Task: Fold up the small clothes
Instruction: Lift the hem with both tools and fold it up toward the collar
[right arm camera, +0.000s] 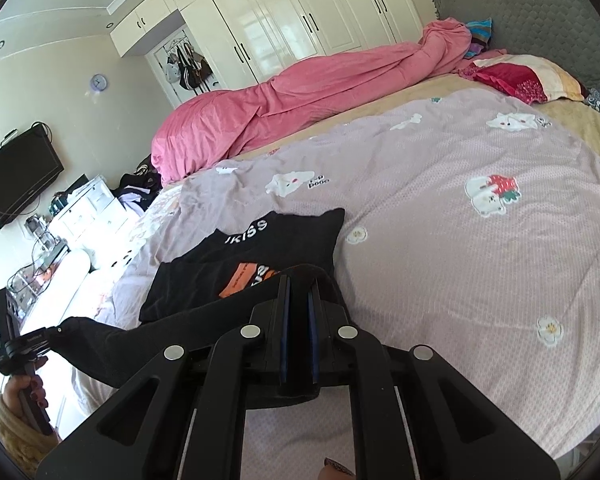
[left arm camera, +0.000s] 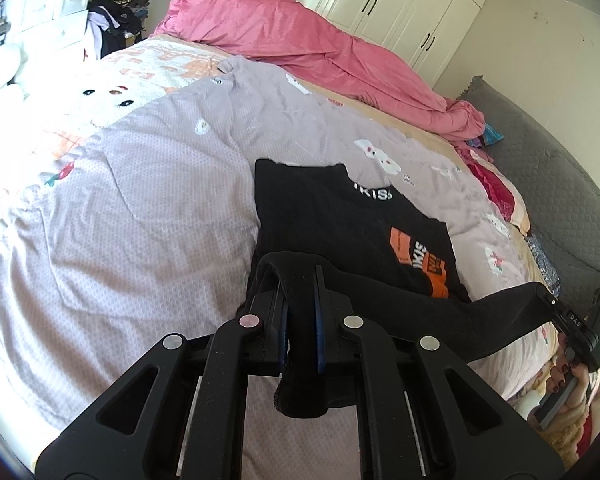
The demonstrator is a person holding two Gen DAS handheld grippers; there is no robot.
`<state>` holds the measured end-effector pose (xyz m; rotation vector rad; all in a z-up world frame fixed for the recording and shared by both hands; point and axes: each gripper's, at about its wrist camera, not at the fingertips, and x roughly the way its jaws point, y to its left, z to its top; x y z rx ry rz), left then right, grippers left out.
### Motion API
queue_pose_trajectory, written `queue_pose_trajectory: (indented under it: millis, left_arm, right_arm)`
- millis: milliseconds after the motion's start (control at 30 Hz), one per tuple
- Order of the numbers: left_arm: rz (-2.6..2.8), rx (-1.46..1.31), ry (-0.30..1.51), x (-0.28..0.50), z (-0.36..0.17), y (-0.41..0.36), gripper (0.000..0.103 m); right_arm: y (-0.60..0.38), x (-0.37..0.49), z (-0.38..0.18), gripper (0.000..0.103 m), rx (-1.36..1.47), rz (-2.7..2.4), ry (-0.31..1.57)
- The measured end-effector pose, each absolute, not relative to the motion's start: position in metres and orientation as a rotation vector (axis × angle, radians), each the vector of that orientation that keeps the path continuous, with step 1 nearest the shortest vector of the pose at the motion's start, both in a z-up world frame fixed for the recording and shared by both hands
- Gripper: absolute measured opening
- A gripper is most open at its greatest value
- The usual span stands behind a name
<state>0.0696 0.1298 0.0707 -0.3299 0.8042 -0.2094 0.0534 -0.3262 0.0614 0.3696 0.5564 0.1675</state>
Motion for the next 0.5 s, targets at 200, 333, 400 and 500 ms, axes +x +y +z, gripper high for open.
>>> queue_pose_trajectory:
  millis: [200, 333, 400, 500]
  left_arm:
    - [-0.203, -0.343, 0.792, 0.091, 0.074, 0.132, 0.004]
    - [-0.202, -0.337, 0.786, 0.105, 0.077, 0.13, 0.004]
    - [-0.2, -0.331, 0.785, 0.112, 0.077, 0.129, 0.004]
    - [-0.2, -0.32, 0.783, 0.123, 0.078, 0.127, 0.004]
  right_arm:
    - [-0.327, 0.073, 0.066, 0.007, 0.369, 0.167, 0.534]
    - [-0.326, 0.088, 0.066, 0.007, 0.363, 0.16, 0.527]
    - [-0.328, 0.096, 0.065, 0.007, 0.373, 0.158, 0.528]
    - [-0.328, 0.106, 0.064, 0.007, 0.38, 0.153, 0.529]
